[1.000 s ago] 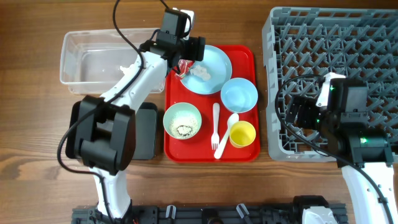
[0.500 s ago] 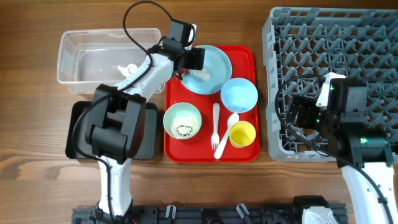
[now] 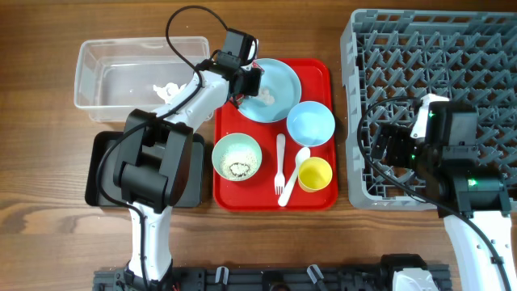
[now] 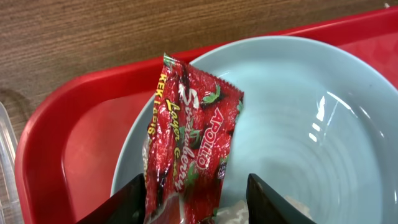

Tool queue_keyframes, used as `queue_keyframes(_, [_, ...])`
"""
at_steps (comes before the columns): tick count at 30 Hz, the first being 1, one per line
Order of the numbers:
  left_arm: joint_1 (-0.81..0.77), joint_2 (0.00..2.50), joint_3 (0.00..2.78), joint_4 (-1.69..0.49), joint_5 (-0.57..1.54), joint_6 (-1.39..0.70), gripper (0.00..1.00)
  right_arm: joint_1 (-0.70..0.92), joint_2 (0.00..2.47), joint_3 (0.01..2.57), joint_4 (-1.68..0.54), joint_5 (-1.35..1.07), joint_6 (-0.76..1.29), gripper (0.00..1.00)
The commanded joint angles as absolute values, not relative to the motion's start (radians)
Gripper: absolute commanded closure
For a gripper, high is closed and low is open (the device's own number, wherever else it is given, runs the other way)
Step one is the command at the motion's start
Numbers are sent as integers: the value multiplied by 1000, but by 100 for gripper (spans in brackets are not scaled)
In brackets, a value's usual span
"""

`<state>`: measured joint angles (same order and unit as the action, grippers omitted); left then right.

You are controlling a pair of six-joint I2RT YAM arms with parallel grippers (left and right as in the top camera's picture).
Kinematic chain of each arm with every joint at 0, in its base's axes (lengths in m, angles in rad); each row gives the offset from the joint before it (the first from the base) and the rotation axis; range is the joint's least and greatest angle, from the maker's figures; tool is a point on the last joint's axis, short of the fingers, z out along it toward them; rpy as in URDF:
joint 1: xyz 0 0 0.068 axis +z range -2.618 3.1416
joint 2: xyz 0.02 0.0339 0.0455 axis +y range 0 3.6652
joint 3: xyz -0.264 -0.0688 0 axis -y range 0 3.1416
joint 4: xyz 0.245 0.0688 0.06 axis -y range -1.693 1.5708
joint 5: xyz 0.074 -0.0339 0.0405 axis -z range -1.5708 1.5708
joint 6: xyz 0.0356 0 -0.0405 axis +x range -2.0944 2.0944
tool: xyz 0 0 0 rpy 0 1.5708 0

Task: Sort waste into correct bins and load items into the dishwasher rack
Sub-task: 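Reach the left gripper back to the plate and grasp the red wrapper, then carry the red wrapper over the clear bin and release it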

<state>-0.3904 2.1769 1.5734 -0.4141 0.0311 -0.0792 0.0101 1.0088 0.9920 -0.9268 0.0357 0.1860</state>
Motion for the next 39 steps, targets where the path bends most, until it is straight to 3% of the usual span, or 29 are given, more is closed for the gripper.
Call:
queue_keyframes(1, [-398,2192,1571,-442,25,-71,50,7,998,1015,-918,60,184,0])
queue_keyframes(6, [-398,2192,1571,-480,56,-71,53,7,998,1015,-914,60,184,0])
queue_keyframes(10, [-397,2192,1570,-493,56,-71,96,7,998,1015,-914,60,183,0])
queue_keyframes(11, [-397,2191,1570,-492,55,-71,96,7,998,1015,-914,60,184,0])
queue_keyframes(20, [-384,1940,1571,-532,5,-87,96,7,998,1015,-917,60,184,0])
queue_keyframes(28, [-167,1759,1571,-669,-17,-150,96,7,998,1015,-920,60,183,0])
queue_keyframes(35, [5,1878,1571,-778,-19,-489,96,7,998,1015,-918,60,184,0])
queue_keyframes(36, [9,1887,1571,-779,-19,-537,93,7,998,1015,-918,60,183,0])
queue_keyframes(37, [9,1894,1571,-779,-12,-578,72,7,998,1015,-918,60,183,0])
queue_keyframes(38, [8,1894,1571,-778,-5,-594,61,7,998,1015,-918,60,183,0])
queue_keyframes(39, [6,1892,1571,-773,6,-593,57,7,998,1015,-918,60,183,0])
